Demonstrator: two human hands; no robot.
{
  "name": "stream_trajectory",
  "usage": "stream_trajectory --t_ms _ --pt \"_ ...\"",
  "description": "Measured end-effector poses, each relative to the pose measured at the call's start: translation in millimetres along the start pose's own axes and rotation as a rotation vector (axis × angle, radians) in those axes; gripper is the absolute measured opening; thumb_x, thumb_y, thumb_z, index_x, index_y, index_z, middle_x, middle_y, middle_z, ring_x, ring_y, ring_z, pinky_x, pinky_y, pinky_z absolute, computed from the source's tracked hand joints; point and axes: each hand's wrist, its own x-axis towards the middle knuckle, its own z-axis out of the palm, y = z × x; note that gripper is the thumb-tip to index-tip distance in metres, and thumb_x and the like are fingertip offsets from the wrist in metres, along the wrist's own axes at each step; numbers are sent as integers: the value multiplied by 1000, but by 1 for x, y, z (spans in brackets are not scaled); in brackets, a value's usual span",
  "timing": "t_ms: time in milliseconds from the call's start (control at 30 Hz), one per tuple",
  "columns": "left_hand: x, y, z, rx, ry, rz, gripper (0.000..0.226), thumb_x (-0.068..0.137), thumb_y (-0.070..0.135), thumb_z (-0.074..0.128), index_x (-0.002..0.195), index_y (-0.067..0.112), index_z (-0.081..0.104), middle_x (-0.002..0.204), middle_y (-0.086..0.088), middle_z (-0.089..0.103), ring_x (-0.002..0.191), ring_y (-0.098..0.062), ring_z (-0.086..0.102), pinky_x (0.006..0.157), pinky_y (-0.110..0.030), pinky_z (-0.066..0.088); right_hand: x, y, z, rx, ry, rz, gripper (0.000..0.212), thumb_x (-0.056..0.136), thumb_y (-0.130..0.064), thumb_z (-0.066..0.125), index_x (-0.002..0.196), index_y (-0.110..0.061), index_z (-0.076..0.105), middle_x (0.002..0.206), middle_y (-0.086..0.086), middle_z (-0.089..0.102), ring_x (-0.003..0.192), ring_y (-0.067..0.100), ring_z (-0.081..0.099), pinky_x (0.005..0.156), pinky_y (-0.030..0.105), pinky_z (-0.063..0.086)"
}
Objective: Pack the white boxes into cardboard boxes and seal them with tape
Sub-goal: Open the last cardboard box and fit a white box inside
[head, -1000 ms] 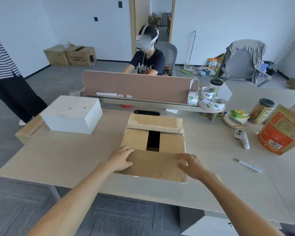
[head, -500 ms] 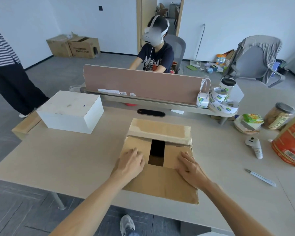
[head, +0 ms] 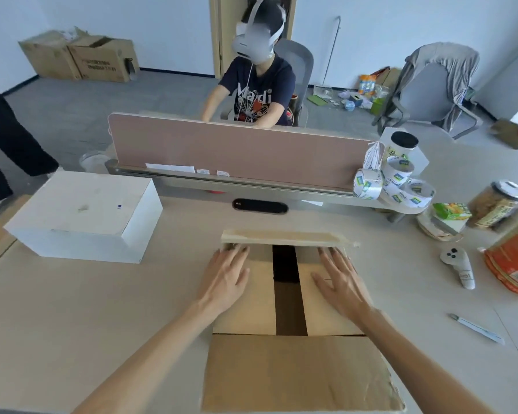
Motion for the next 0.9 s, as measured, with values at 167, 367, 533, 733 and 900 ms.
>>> stream_trajectory --t_ms 167,367,533,733,900 --pt "41 -15 -1 102 -144 17 57 102 39 36 154 21 20 162 -1 5 150 -17 5 118 -32 1 42 3 5 24 -45 113 67 97 -54 39 155 -23 24 163 -1 13 151 26 7 119 57 13" --pt "61 -13 9 152 -267 -24 67 102 44 30 155 14 5 163 -6 -5 150 -20 -3 122 -36 4 65 -2 10 -16 -184 262 70 98 -52 45 156 -27 15 165 -9 1 152 15 -3 118 58 12" --pt "69 1 14 231 -327 -102 88 93 66 30 154 9 2 163 -11 -3 150 -27 -4 120 -43 3 64 -10 14 -136 -197 306 85 92 -66 41 157 -22 9 165 -7 7 151 18 0 117 48 24" --pt "70 30 17 329 -394 -195 113 80 76 49 153 5 -1 161 -20 -6 148 -37 -6 118 -54 2 57 -24 11 -271 -368 327 123 71 -87 46 156 -19 -12 164 -1 -11 151 26 -12 113 67 13" --pt "73 43 2 175 -434 -218 98 84 62 56 152 13 6 161 -19 -4 148 -36 -4 118 -56 6 63 -37 -5 -135 -384 338 120 75 -65 61 154 -19 -17 164 2 3 151 30 0 112 62 25"
